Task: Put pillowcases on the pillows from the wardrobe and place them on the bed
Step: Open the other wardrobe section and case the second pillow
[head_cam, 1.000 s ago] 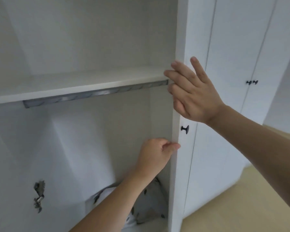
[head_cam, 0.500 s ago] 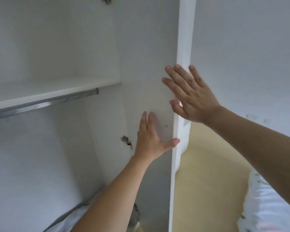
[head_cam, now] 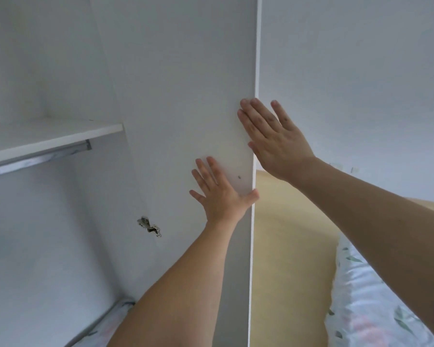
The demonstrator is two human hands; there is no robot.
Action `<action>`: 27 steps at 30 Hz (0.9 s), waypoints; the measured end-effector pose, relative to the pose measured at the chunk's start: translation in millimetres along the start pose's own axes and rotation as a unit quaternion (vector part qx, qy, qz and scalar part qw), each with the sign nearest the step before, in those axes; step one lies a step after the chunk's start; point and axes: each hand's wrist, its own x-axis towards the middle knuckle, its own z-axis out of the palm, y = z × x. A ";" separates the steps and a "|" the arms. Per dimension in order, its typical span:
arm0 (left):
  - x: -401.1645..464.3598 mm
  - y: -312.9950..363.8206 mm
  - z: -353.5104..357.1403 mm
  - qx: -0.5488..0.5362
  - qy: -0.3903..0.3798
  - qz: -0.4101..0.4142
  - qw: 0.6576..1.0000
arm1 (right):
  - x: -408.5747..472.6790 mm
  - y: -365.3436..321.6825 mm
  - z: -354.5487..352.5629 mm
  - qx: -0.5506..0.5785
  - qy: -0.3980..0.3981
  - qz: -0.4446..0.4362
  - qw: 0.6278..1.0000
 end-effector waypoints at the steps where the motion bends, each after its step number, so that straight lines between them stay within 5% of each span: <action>1: 0.3 -0.9 0.0 0.007 0.002 0.007 1.000 | 0.4 -0.5 -1.0 0.002 -0.006 0.001 1.000; 5: -4.2 -32.4 -16.2 0.035 0.012 0.062 0.997 | 5.1 -19.4 -7.2 0.029 -0.007 0.011 0.999; 11: -24.8 -162.1 -101.2 0.175 0.078 0.039 0.981 | 31.5 -121.7 -7.8 0.146 -0.002 0.008 0.989; 21: -82.1 -328.2 -220.3 0.403 0.080 -0.075 0.909 | 79.5 -343.3 1.7 0.385 -0.056 -0.073 0.918; 27: -112.6 -384.5 -254.7 0.468 0.056 -0.150 0.869 | 84.6 -434.2 28.1 0.427 -0.067 -0.159 0.887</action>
